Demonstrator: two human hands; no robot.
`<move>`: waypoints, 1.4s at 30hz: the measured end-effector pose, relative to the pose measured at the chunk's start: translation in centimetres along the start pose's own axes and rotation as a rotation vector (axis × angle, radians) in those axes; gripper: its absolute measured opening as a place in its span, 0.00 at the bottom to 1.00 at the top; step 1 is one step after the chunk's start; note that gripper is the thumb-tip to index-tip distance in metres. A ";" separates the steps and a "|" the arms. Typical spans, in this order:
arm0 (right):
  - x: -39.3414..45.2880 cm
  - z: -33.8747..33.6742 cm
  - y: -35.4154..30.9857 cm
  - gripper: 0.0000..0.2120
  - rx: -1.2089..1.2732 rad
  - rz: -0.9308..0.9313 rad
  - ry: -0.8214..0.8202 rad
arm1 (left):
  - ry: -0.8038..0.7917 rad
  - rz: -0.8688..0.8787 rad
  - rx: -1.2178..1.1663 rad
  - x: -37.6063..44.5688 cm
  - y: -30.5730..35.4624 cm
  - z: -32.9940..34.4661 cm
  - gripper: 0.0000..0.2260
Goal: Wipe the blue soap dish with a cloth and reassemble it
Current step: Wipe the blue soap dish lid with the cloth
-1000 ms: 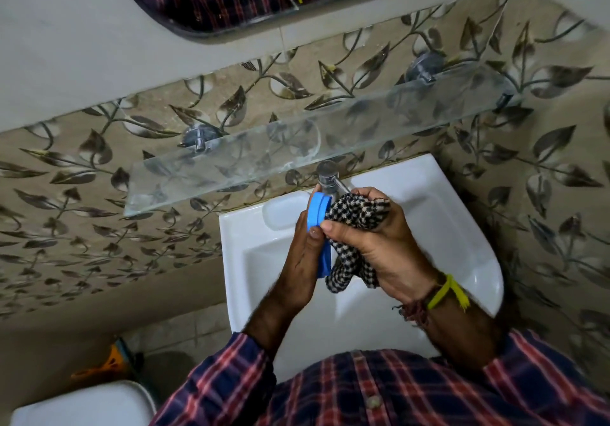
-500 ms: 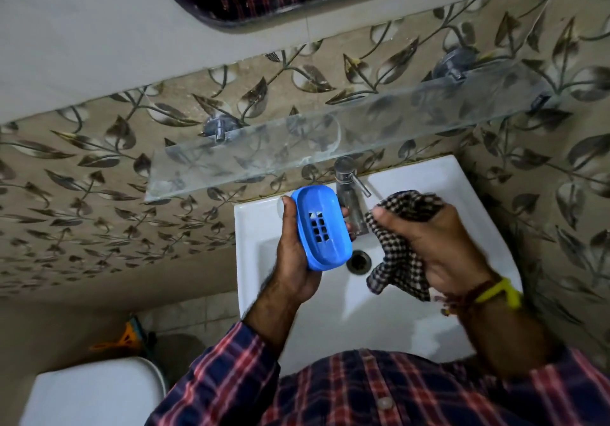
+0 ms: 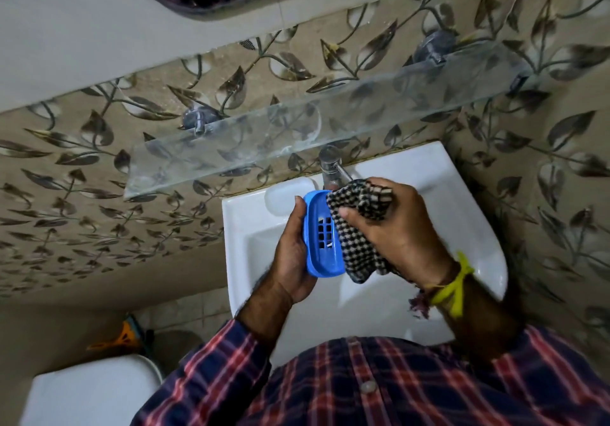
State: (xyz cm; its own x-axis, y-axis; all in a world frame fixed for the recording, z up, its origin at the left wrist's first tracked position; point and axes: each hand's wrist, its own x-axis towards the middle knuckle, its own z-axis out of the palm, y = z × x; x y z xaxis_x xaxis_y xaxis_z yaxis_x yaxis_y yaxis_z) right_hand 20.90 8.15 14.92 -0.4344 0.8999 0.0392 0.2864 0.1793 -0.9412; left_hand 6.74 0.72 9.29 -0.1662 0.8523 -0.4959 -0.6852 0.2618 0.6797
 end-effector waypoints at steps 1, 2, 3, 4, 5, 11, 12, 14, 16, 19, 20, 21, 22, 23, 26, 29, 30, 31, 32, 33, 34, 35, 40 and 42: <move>-0.3 0.7 -0.2 0.09 -0.031 0.007 0.047 | -0.012 0.003 0.019 -0.1 -0.3 0.4 0.30; -0.7 1.4 -0.4 0.08 -0.061 0.007 0.105 | -0.026 0.006 0.035 -0.2 -0.5 0.7 0.31; -1.0 2.1 -0.5 0.06 -0.088 0.007 0.163 | -0.044 0.013 0.041 -0.3 -0.7 0.9 0.30; -1.2 2.6 -0.6 0.04 -0.104 0.005 0.218 | -0.054 0.021 0.036 -0.4 -0.8 1.1 0.30; -1.4 3.0 -0.6 0.04 -0.108 -0.006 0.250 | -0.056 0.028 0.021 -0.5 -0.9 1.2 0.29; -1.9 4.1 -0.3 0.11 -0.057 -0.053 0.196 | -0.055 0.088 -0.003 -0.6 -1.2 1.3 0.27; -1.8 4.1 -0.3 0.09 -0.018 -0.021 0.214 | -0.062 0.091 0.007 -0.8 -1.1 1.3 0.27; -1.3 4.0 -0.2 0.08 0.083 0.010 0.229 | -0.064 0.092 0.031 -0.8 -1.1 1.4 0.28; -0.8 3.8 -0.2 0.07 0.133 -0.031 0.171 | -0.057 0.090 0.014 -0.7 -0.9 1.5 0.28; -1.4 3.7 -0.1 0.13 0.112 -0.108 -0.020 | -0.045 0.075 -0.049 -0.5 -0.3 1.2 0.28; -1.7 3.6 0.2 0.16 0.074 -0.109 -0.072 | -0.057 0.068 -0.058 -0.5 -0.3 1.0 0.28; -1.9 3.4 0.3 0.18 0.016 -0.109 -0.097 | -0.072 0.057 -0.057 -0.5 -0.5 0.9 0.29; -1.8 3.3 0.3 0.19 -0.048 -0.113 -0.094 | -0.081 0.042 -0.052 -0.6 -0.7 0.8 0.30; -1.5 3.2 0.3 0.19 -0.093 -0.122 -0.070 | -0.079 0.034 -0.048 -0.6 -0.9 0.8 0.30; -0.6 3.2 -0.4 0.15 -0.121 -0.160 -0.017 | -0.060 0.041 -0.068 -0.4 -0.8 1.0 0.29; -1.2 3.0 -0.3 0.10 -0.139 -0.113 -0.131 | -0.073 0.066 -0.073 -0.1 -0.1 0.7 0.28; -1.4 2.8 -0.2 0.08 -0.161 -0.097 -0.153 | -0.076 0.072 -0.077 -0.1 -0.1 0.6 0.28; -1.5 2.7 -0.1 0.06 -0.175 -0.089 -0.142 | -0.074 0.071 -0.070 -0.2 -0.2 0.7 0.28; -1.2 2.5 -0.1 0.07 -0.183 -0.096 -0.100 | -0.067 0.064 -0.057 -0.2 -0.4 0.8 0.29; -0.9 2.5 -0.3 0.09 -0.177 -0.116 -0.052 | -0.062 0.053 -0.048 -0.2 -0.6 1.0 0.29; -0.7 2.4 -0.4 0.10 -0.161 -0.132 -0.038 | -0.062 0.044 -0.046 -0.1 -0.7 1.1 0.29; -0.7 2.4 -0.4 0.09 -0.144 -0.132 -0.065 | -0.071 0.040 -0.054 -0.1 -0.5 1.1 0.29; -1.8 2.3 0.0 0.04 -0.223 -0.087 -0.204 | -0.085 0.071 -0.039 0.0 0.6 0.9 0.29; -1.2 2.3 -0.4 0.07 -0.212 -0.119 -0.115 | -0.071 0.058 -0.019 0.0 0.3 1.2 0.29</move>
State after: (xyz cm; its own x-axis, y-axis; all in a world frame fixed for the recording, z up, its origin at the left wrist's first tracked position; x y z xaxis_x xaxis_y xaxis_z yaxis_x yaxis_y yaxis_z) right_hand 19.32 6.08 14.48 -0.5662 0.8187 0.0960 0.3949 0.3717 -0.8402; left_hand 7.37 1.38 10.11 -0.1553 0.8961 -0.4158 -0.6894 0.2032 0.6953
